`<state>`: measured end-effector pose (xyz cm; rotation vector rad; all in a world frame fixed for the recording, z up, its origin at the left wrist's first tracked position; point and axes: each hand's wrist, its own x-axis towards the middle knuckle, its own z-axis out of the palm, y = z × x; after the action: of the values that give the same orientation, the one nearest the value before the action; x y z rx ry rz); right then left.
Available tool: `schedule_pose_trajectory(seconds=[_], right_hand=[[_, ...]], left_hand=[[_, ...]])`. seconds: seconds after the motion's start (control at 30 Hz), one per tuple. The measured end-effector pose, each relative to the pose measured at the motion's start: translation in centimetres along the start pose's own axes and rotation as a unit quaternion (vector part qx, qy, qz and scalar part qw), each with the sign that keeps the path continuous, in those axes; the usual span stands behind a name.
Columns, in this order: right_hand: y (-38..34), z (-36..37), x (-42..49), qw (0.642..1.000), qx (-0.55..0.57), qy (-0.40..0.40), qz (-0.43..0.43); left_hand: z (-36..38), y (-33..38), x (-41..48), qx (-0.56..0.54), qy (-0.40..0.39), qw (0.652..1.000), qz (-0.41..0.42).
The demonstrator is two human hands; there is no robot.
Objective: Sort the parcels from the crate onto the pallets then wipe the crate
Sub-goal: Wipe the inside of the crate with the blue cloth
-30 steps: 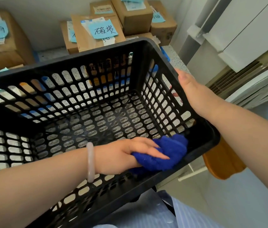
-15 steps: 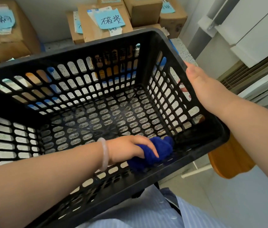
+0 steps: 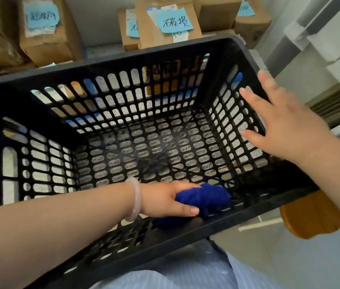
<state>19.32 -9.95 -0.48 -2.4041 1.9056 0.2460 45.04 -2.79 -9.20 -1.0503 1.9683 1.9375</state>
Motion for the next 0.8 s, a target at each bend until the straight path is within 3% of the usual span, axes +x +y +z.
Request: schedule_pose_trajectory(seconds=[0.13, 0.27, 0.4, 0.6, 0.7, 0.8], right_hand=[[0.0, 0.0, 0.2, 1.000, -0.012, -0.007, 0.001], [0.0, 0.1, 0.3, 1.000, -0.014, -0.009, 0.005], [-0.1, 0.0, 0.2, 1.000, -0.009, -0.009, 0.003], [-0.1, -0.2, 0.1, 1.000, 0.000, -0.008, 0.003], [0.1, 0.0, 0.3, 1.000, -0.005, -0.002, 0.003], [0.2, 0.2, 0.4, 1.000, -0.007, 0.006, 0.003]], left_hand=[[0.1, -0.9, 3.8, 0.033, 0.016, 0.996, -0.079], [0.4, -0.7, 5.2, 0.004, 0.013, 0.995, -0.099], [-0.4, -0.2, 2.7, -0.182, 0.020, 0.982, -0.053], [-2.5, 2.5, -6.5, -0.272, -0.053, 0.956, 0.100], [-2.3, 1.2, -8.5, -0.108, -0.030, 0.991, 0.074], [-0.8, -1.0, -7.1, 0.124, 0.008, 0.991, -0.058]])
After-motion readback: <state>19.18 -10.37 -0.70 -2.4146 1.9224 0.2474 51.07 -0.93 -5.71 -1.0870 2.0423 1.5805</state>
